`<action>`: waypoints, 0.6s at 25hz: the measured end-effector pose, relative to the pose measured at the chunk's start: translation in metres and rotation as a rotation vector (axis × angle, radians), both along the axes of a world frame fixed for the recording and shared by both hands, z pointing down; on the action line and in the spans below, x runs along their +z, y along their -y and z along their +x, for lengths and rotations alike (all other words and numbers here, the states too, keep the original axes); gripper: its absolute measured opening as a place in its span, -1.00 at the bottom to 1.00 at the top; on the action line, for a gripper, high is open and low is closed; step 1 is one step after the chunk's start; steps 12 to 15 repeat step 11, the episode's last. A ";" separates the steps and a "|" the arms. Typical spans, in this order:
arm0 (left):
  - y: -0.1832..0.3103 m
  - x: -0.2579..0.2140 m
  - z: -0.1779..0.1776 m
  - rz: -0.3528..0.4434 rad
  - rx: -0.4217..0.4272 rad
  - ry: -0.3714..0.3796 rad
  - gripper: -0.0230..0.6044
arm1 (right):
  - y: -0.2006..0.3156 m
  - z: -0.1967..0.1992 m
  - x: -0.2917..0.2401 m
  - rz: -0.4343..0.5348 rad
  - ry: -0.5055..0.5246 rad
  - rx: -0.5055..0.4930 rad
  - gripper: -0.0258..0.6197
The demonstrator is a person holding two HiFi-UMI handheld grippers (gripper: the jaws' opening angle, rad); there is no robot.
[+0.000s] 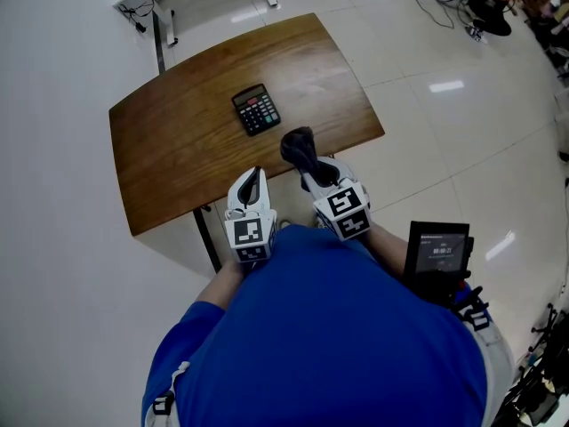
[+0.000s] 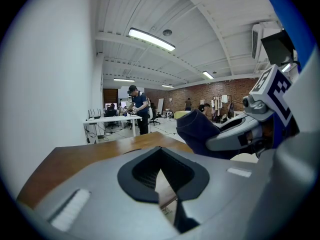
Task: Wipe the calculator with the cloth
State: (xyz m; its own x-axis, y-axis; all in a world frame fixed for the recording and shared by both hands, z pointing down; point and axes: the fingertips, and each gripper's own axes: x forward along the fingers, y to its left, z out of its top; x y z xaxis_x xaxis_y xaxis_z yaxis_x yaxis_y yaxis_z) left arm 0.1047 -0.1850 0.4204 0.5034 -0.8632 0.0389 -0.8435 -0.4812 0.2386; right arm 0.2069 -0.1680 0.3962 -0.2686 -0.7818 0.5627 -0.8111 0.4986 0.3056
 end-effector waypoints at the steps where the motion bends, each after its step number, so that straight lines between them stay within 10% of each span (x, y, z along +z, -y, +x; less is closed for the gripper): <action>1: 0.000 0.000 0.000 -0.002 0.002 0.002 -0.91 | 0.000 0.000 0.000 0.000 0.001 0.001 -0.70; 15: 0.001 0.001 0.001 -0.016 0.005 0.004 -0.91 | 0.004 -0.003 -0.006 0.026 0.003 0.001 -0.70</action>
